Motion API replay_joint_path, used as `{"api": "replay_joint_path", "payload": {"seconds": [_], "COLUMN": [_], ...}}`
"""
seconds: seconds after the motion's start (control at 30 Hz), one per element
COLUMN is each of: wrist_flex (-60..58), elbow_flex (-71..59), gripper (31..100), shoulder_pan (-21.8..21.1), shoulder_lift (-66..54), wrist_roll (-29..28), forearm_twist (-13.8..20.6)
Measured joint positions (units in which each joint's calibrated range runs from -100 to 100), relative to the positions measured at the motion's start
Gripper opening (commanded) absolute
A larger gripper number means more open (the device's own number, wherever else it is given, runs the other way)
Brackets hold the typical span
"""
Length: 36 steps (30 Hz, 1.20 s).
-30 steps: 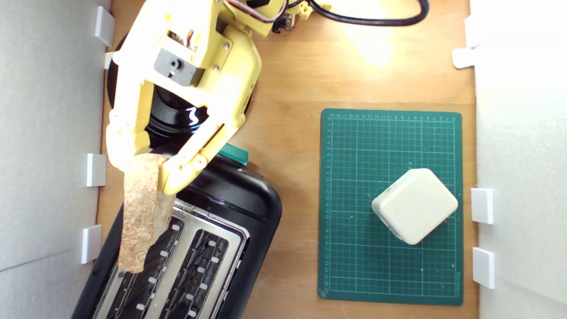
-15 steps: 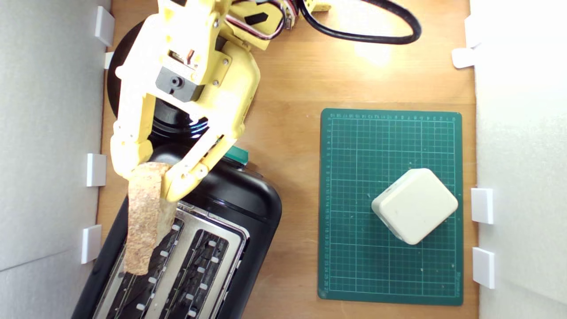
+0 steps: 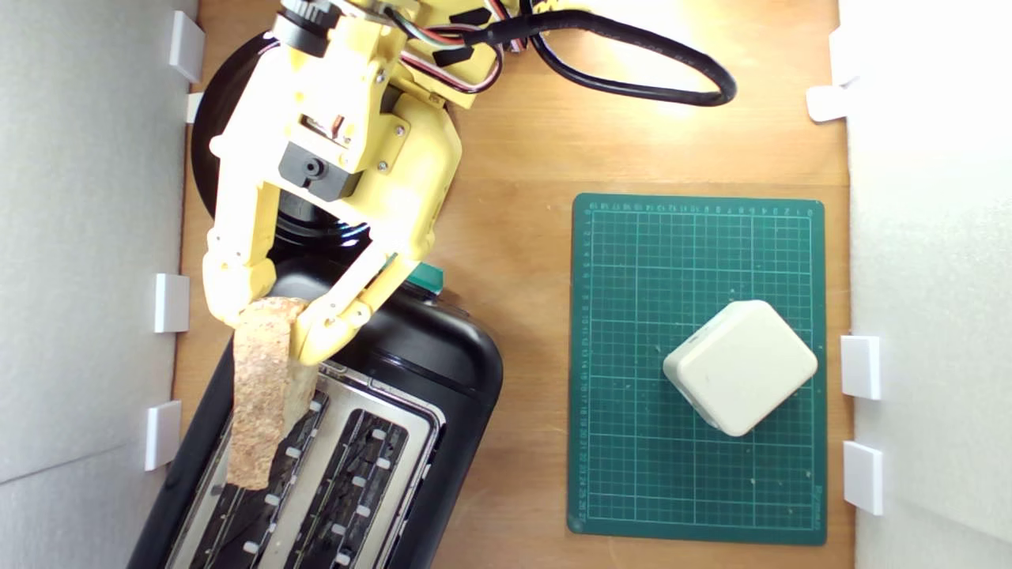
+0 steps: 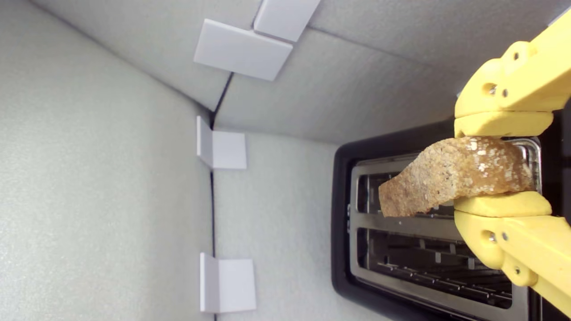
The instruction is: Pick bread and place in toaster
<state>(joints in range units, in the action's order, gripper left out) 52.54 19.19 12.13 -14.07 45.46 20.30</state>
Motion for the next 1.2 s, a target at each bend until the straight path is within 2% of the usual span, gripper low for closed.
{"api": "replay_joint_path", "payload": {"seconds": [0.2,0.67,1.2], "wrist_flex": [0.00,0.00,-5.34], "elbow_flex": [0.00,0.00,0.09], "gripper": [61.8,61.8,61.8], "shoulder_pan": [1.56,1.46,1.65], "shoulder_lift": [0.00,0.08,8.82], "wrist_roll": [0.00,0.00,0.00], "forearm_twist": [-0.09,0.00,0.00]}}
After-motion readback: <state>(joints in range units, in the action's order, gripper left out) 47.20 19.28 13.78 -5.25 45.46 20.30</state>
